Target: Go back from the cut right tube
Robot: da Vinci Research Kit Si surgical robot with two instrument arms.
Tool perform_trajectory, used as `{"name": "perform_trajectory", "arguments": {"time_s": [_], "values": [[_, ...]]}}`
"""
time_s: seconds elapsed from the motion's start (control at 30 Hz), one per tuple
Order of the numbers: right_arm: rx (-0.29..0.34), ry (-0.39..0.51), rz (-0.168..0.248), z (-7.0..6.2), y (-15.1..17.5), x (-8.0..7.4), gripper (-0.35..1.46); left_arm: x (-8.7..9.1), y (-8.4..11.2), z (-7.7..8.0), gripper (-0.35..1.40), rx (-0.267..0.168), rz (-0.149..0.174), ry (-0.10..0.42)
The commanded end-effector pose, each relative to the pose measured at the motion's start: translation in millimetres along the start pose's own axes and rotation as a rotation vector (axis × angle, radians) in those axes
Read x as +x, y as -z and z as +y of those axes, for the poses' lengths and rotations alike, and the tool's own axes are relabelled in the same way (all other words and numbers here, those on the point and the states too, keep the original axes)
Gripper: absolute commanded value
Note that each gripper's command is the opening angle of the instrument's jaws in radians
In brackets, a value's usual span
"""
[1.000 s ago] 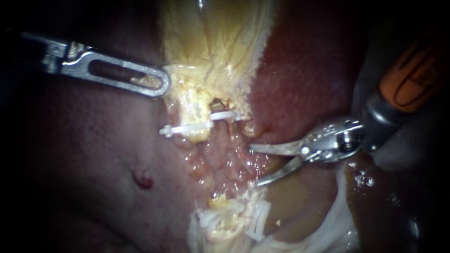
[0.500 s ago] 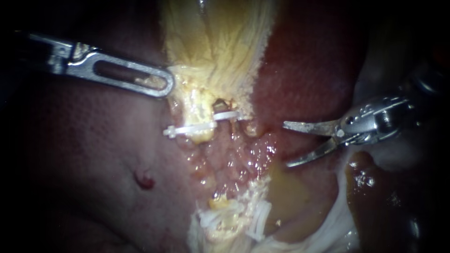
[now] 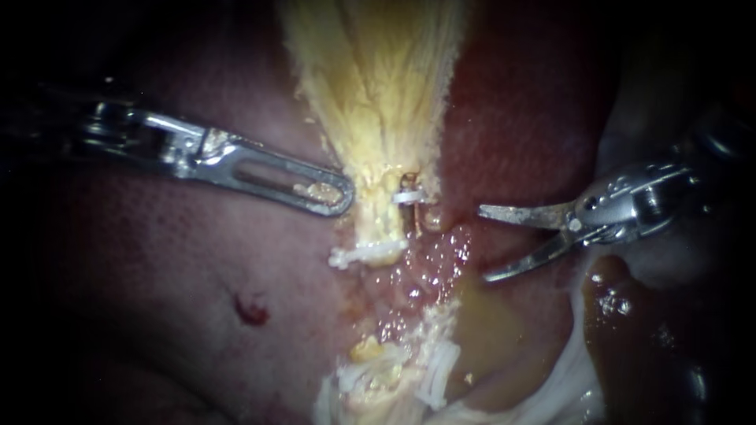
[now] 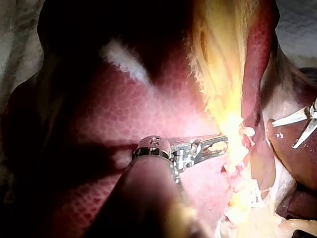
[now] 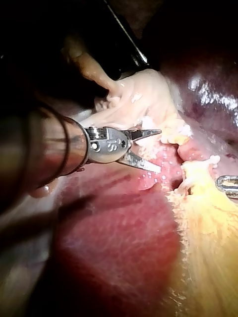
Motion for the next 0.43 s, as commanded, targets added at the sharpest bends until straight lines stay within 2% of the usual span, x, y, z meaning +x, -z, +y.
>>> {"name": "perform_trajectory", "arguments": {"time_s": [0.03,0.43], "values": [[0.000,0.000,0.000,0.0,0.0,0.0,1.45,-0.1,0.0,0.2,-0.35,0.003,0.001,0.000],[0.000,0.000,0.000,-0.1,0.0,0.1,1.45,-0.6,0.3,-0.4,-0.35,0.004,0.002,0.003]]}}
